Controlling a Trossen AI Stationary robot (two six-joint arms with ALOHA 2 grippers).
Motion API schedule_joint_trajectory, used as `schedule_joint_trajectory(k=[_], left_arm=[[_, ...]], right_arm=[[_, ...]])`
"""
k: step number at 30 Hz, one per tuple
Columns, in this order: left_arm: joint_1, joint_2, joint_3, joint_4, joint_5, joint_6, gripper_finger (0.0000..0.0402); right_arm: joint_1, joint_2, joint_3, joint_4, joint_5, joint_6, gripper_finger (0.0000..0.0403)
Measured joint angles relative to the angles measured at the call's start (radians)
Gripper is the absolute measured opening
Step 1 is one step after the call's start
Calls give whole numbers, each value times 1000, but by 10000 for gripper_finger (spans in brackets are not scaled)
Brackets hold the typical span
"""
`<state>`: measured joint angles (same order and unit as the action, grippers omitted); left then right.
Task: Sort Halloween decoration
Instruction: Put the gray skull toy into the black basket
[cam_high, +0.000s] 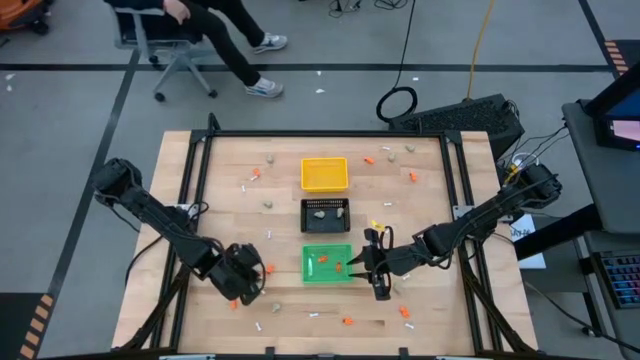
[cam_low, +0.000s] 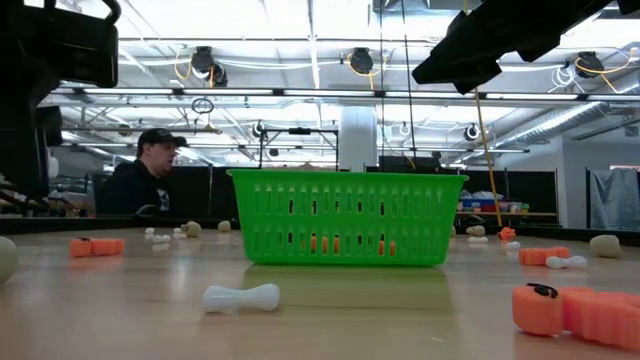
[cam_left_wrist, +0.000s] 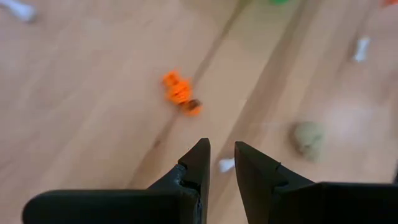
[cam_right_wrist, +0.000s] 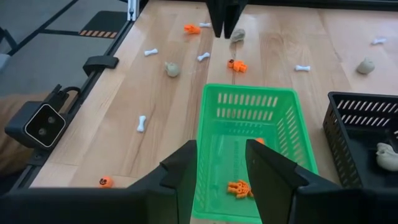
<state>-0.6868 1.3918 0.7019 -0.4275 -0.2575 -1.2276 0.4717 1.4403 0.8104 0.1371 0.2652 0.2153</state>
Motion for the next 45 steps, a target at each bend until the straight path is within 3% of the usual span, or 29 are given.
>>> schedule_joint_trajectory(k=[6,10,15,20,24,45], left_arm=[[0,-2,130,-328,21,2,73],[1,-2,154,-403,67,28,82],[-3,18,155,-404,91,176,145],[2,37,155,-402,35,346,224],[4,36,155,-408,27,431,257],[-42,35,40,-329,-5,542,262]], right_arm=[[-1,0,0,0,0,-3,123],[-1,0,0,0,0,-3,123],[-1,0,0,0,0,-18,123],[-1,0,0,0,0,-19,123],[-1,0,0,0,0,-19,123],[-1,0,0,-15,0,-188,123]])
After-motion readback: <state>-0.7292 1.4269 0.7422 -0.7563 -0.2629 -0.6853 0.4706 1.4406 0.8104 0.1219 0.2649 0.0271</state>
